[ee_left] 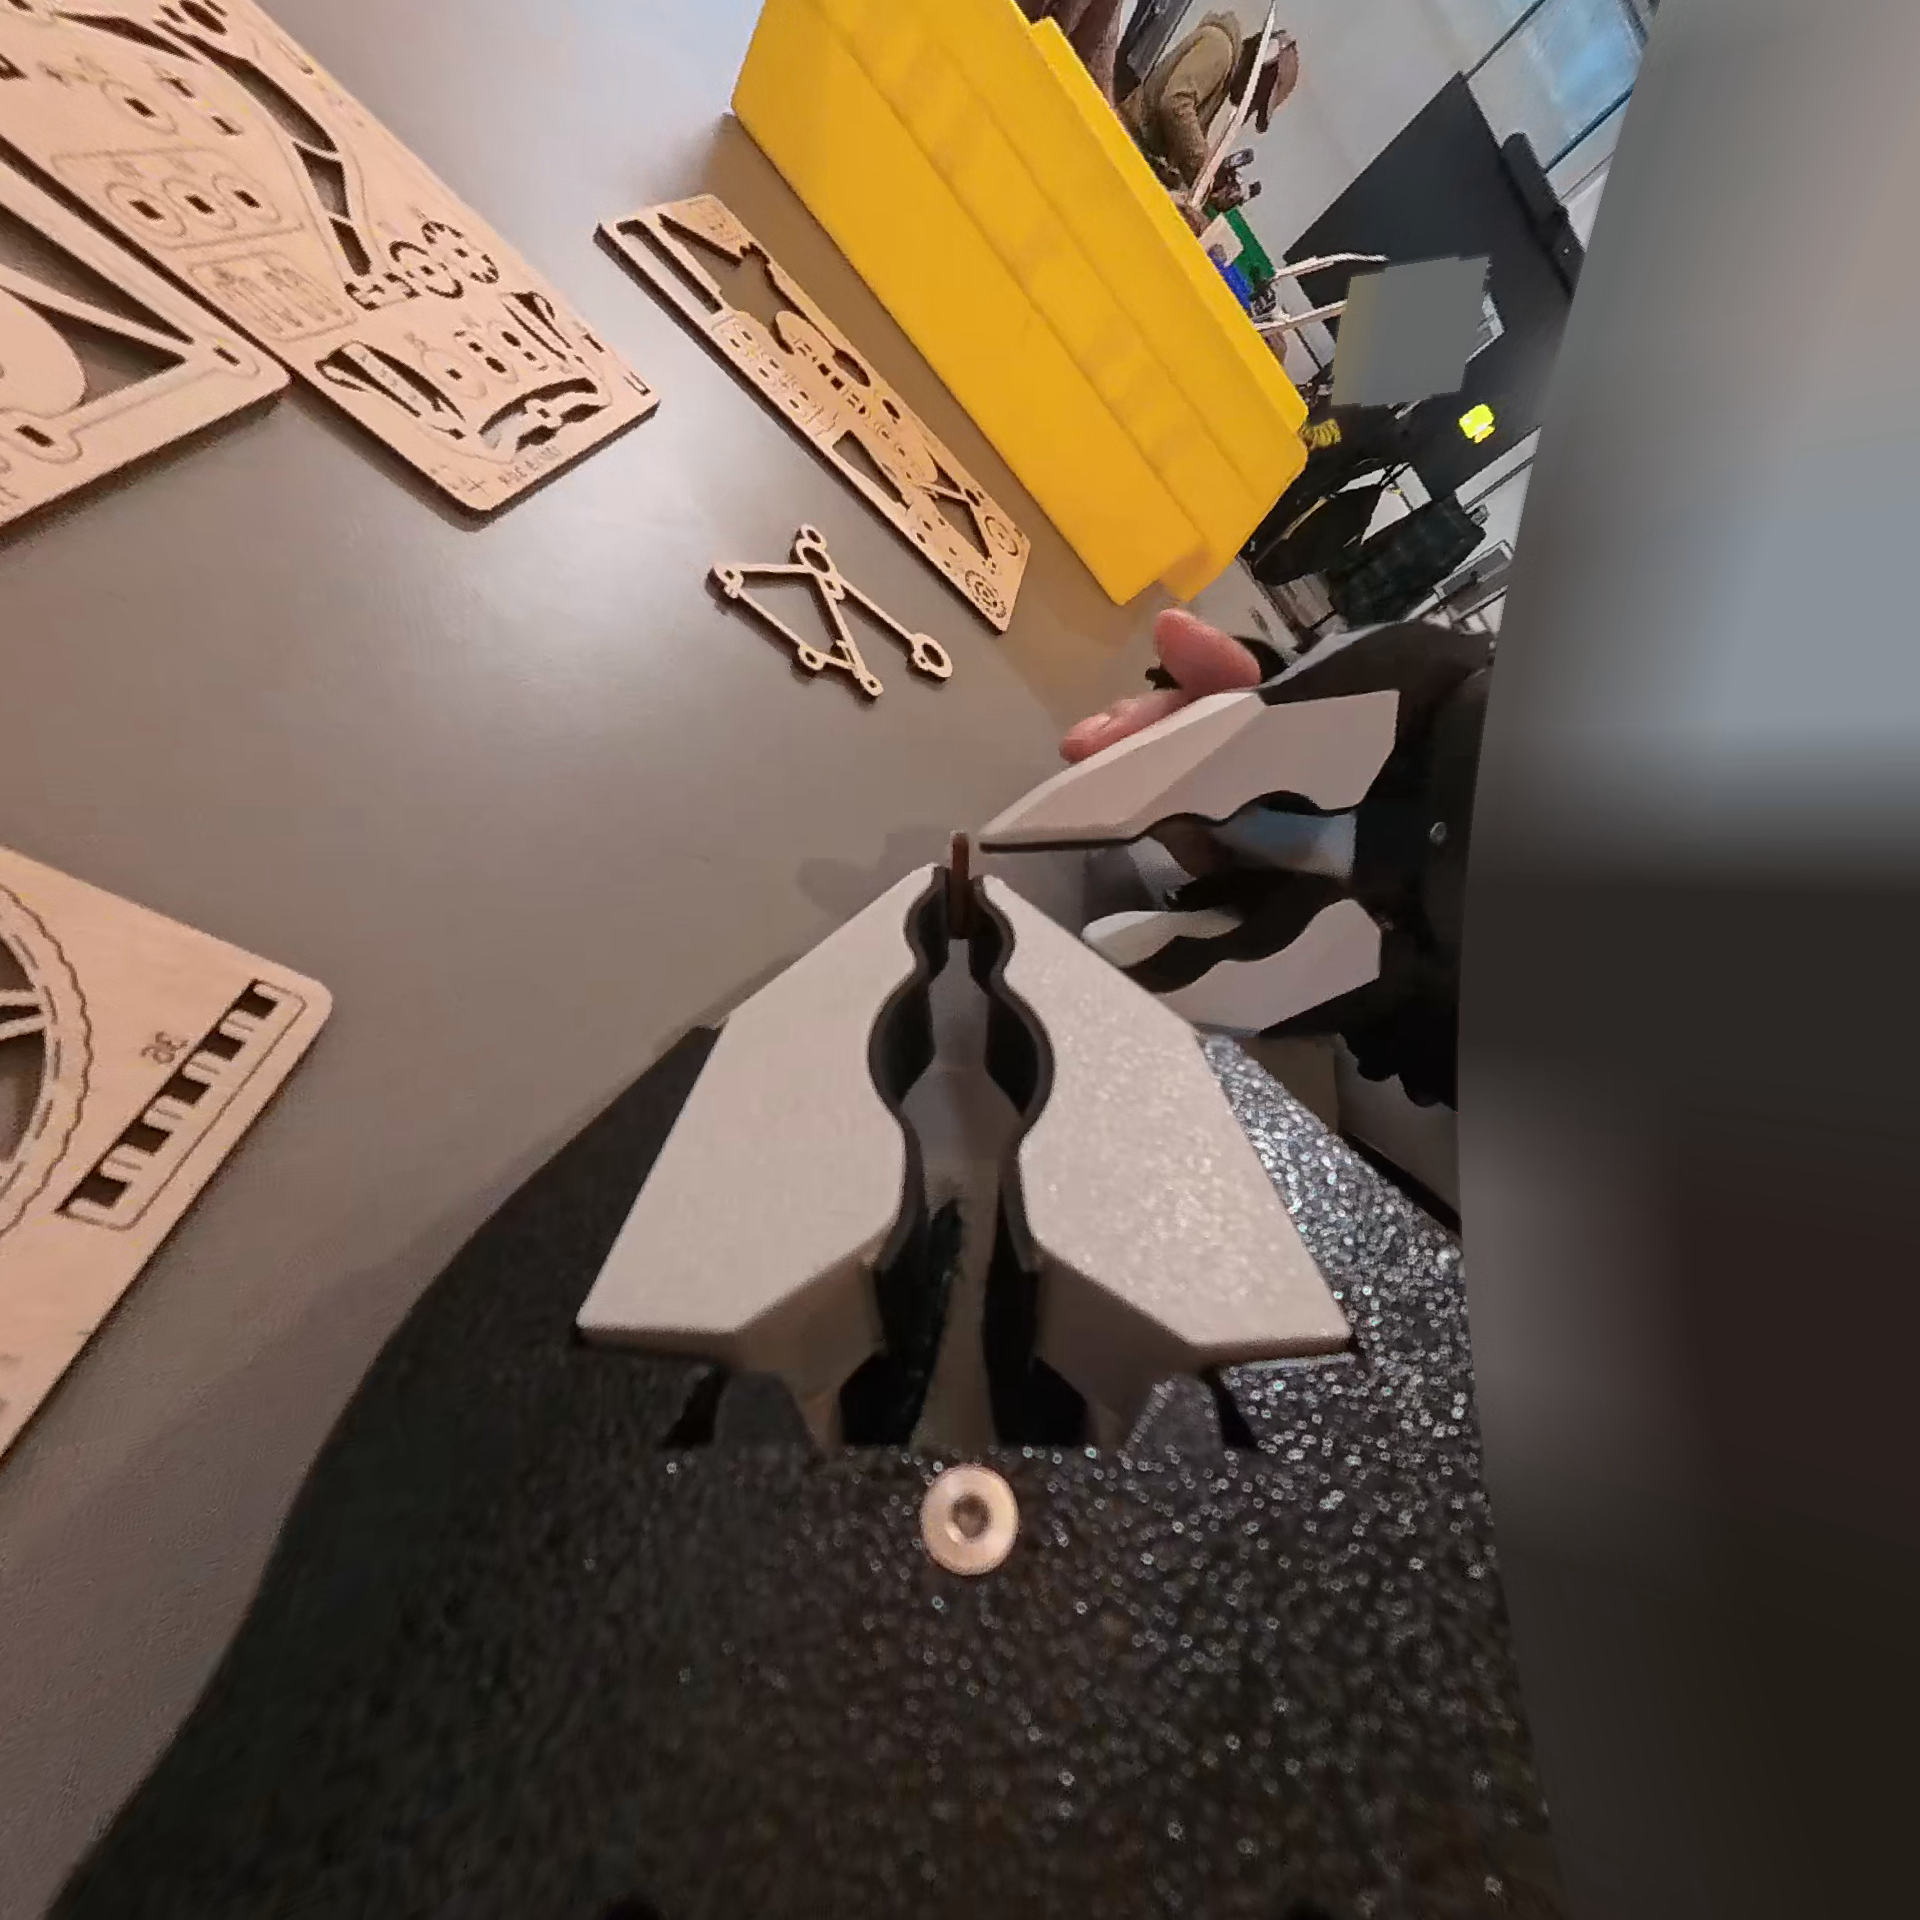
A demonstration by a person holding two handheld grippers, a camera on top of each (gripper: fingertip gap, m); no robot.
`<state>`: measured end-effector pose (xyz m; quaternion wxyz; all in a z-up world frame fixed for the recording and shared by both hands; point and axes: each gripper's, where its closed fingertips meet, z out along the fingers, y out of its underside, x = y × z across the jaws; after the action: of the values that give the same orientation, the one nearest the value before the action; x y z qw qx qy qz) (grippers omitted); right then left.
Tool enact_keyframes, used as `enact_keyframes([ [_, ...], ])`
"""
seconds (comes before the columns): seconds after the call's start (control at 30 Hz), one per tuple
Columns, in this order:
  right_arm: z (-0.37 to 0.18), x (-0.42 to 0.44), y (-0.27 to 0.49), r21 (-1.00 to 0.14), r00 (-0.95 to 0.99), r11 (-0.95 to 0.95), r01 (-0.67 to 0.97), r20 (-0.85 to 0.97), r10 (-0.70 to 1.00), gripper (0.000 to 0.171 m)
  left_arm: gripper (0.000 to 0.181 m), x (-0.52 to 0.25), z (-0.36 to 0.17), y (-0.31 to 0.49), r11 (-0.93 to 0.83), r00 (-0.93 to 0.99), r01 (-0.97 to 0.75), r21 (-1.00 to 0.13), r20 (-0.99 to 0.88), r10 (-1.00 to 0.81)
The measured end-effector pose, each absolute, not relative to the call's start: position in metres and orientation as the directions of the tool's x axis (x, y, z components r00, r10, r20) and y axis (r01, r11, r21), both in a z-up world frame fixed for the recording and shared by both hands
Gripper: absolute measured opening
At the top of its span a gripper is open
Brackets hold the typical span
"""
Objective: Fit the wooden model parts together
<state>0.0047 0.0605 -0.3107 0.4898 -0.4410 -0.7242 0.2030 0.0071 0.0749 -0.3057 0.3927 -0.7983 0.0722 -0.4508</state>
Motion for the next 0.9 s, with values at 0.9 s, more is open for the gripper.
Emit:
enact_keyframes([
  [0.9, -0.316, -0.009, 0.061, -0.728, -0.011, 0.474, 0.495, 0.541, 0.841, 0.05, 0.001, 0.0, -0.308, 0.08, -0.703, 0.572, 0.302, -0.643, 0.713, -0.406],
])
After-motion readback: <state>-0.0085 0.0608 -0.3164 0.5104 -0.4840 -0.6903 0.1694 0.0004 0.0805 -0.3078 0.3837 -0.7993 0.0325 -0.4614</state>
